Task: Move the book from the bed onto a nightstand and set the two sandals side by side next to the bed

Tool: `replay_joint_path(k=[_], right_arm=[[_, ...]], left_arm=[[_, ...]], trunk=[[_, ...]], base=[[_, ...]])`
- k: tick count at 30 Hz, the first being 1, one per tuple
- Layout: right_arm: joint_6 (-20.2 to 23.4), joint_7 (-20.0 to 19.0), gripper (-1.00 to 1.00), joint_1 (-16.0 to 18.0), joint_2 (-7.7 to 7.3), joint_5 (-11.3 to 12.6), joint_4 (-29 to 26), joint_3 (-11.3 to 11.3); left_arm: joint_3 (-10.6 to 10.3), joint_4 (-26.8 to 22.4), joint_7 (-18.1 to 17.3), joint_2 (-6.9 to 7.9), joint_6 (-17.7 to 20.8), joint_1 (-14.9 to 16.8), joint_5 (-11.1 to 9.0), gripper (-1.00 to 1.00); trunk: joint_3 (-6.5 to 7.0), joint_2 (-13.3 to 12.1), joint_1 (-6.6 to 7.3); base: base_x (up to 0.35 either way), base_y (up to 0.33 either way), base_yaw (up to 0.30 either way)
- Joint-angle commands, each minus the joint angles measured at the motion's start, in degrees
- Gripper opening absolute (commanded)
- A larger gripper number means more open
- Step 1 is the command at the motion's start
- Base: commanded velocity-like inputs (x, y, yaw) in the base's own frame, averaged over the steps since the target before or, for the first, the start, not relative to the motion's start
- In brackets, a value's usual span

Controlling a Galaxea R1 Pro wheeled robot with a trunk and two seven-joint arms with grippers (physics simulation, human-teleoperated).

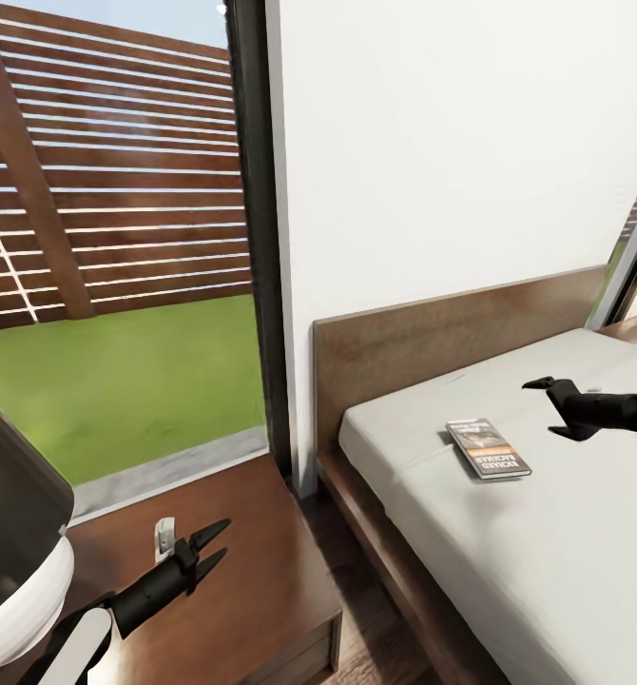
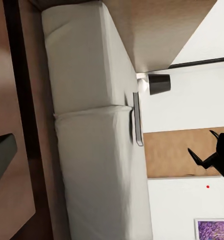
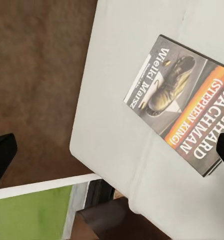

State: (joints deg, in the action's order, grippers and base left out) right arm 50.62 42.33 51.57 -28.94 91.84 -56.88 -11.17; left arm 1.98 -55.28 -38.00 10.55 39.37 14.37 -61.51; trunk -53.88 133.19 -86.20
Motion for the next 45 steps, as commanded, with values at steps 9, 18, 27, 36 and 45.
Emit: replay_joint_path(k=[9, 18, 27, 36, 45], right_arm=[[0.09, 0.00, 1.00, 7.19, 0.23, -1.55, 8.53, 3.26], [-0.12, -3.43, 1.00, 15.77, 0.78, -6.37, 19.95, 8.04], [-0.22, -8.70, 1.00, 24.46, 3.99, -18.09, 31.04, 9.04], [-0.01, -12.50, 1.00, 25.93, 5.04, -24.08, 32.36, 8.99], [0.03, -15.45, 1.00, 26.02, 4.97, -24.80, 31.99, 8.35]], left_arm=[[0.07, -0.23, -0.12, -0.03, 0.55, 0.04, -0.79, 1.00], [-0.09, -0.35, -0.09, -0.59, 0.50, 0.04, -0.95, 1.00], [-0.46, -0.73, -0.19, -0.77, 0.50, 0.04, -0.97, 1.00], [-0.64, -2.80, 0.11, -0.79, 0.86, 0.04, -1.04, 1.00], [-0.66, -3.46, 0.47, -0.86, 2.06, 0.02, -1.20, 1.00]], trunk=[[-0.06, 0.03, 0.01], [-0.06, 0.03, 0.01], [-0.06, 0.03, 0.01], [-0.06, 0.03, 0.01], [-0.06, 0.03, 0.01]], base=[[0.000, 0.000, 0.000], [0.000, 0.000, 0.000], [0.000, 0.000, 0.000], [0.000, 0.000, 0.000], [0.000, 0.000, 0.000]])
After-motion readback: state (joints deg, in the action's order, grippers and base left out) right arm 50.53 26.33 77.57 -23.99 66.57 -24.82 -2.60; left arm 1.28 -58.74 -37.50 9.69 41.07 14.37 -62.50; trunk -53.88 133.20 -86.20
